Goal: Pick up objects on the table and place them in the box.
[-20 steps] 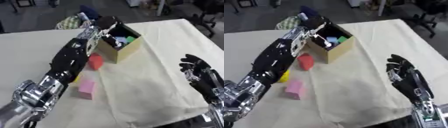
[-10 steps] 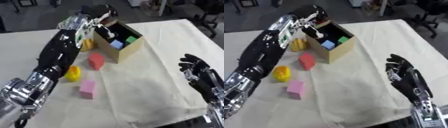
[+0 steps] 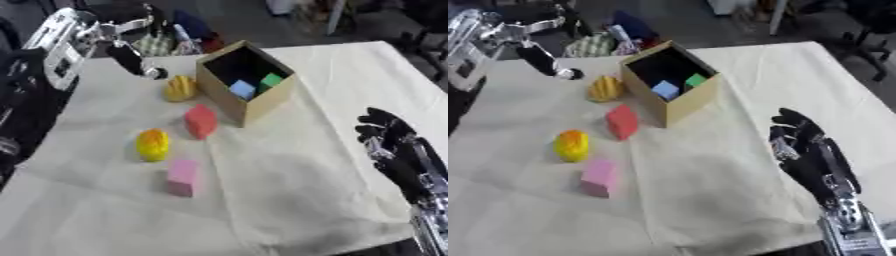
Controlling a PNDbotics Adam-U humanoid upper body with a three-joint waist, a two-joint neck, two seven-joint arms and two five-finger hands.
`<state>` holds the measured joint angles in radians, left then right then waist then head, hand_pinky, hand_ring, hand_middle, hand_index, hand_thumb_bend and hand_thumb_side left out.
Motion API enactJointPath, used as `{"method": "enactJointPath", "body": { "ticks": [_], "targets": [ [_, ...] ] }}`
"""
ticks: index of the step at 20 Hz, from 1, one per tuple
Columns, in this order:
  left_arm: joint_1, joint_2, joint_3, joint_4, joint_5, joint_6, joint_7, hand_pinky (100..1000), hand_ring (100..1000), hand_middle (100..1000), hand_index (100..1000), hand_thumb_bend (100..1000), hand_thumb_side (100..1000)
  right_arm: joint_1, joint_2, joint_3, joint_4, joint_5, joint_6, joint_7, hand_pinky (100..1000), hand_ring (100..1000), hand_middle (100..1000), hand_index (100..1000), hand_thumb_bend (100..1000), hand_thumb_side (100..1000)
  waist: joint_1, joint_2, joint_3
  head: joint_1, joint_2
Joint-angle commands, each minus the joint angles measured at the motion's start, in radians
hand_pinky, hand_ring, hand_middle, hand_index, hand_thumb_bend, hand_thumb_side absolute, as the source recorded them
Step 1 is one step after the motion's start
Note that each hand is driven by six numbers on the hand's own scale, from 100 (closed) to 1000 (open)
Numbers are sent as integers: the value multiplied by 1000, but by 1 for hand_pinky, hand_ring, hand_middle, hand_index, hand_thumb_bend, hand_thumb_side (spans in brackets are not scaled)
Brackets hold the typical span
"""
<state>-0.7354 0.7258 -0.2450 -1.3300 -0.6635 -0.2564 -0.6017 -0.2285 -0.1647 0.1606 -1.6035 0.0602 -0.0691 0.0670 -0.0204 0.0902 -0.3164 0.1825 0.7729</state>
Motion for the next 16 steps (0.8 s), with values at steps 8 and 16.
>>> {"method": "enactJointPath", "body": {
  "ticks": [8, 16],
  "targets": [
    [108, 112, -113, -112, 197, 14, -218, 738, 711, 734, 837, 520, 404, -16, -23, -7, -14, 5, -2, -2, 776, 791, 775, 882, 100, 431, 14, -11, 0, 8, -3],
    [144, 72, -145, -91, 103, 31, -173, 739, 713, 739, 842, 524, 344, -16, -21, -8, -16, 4, -3, -2, 776, 791, 775, 881, 100, 432, 15, -8, -2, 12, -3]
  ]
}}
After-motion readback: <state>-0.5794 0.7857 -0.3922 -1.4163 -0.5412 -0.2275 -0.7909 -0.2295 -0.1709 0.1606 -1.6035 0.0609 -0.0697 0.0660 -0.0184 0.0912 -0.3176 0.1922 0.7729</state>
